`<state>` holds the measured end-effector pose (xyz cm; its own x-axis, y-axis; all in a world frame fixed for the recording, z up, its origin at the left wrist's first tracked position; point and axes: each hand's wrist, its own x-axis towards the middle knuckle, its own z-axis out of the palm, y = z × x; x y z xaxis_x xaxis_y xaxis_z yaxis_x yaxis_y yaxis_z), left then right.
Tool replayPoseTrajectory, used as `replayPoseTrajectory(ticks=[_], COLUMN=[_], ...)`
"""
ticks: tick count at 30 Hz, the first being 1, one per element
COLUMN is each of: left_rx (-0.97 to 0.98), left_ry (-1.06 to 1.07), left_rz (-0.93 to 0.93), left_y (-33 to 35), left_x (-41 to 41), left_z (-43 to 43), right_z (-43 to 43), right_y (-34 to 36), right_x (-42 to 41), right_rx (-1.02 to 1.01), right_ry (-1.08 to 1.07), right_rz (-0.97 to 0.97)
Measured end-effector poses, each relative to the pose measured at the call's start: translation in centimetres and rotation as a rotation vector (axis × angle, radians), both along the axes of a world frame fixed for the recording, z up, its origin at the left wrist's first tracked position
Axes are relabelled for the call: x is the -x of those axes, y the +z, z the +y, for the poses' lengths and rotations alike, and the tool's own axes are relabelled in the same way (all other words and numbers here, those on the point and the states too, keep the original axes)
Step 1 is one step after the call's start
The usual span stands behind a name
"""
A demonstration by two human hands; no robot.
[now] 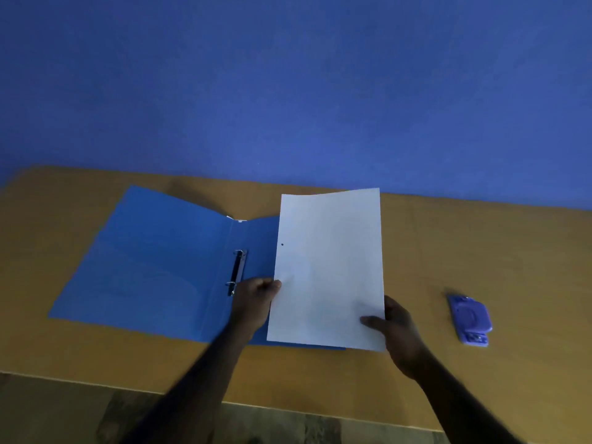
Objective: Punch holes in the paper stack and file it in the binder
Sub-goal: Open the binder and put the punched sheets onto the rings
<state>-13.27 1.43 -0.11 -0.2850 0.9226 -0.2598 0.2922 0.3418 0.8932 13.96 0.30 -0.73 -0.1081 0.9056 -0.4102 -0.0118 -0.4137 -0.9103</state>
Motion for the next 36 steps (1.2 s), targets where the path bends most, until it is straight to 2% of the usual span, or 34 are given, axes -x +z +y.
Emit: replayPoseTrajectory(ticks=[3,7,14,18,22,25,30,36], left_rx=[0.014,0.038,0.027,-0.005,-0.134,-0.114,-0.237,-0.250], left_ry=[0.005,-0.049,-0.048,-0.098,-0.002,-0.103,-0.117,-0.132], left_rz=[0.085,0.195,0.153,0.233,0.346,0.397,0.327,0.329], left_y=[-1.3,-2.8,-3.1,-2.7,-3.7,-5.4,-7.2,-8.2], left_x=[2.4,4.8,6.9,8.0,10.0,10.8,10.8,11.0], left_z=[-0.5,-0.9,-0.5,0.3,0.8,0.5,0.5,1.2], right_z=[2.2,4.3,7.1,8.0,8.5,8.2,8.2,8.0], right_y=[-0.2,-1.4,-2.0,-1.9,-2.5,-3.3,-4.6,-5.6], right_x=[2.3,5.8,8.3,8.5,8.2,8.0,7.9,7.9], right_rx=[0.126,0.212,0.161,0.060,0.084,0.126,0.146,0.116], right_ry=[0.086,-0.006,0.047,0.028,-0.036,-0.075,-0.096,-0.058], right_rz=[0.074,0.018,-0.102,-0.205,-0.174,-0.126,-0.131,-0.187])
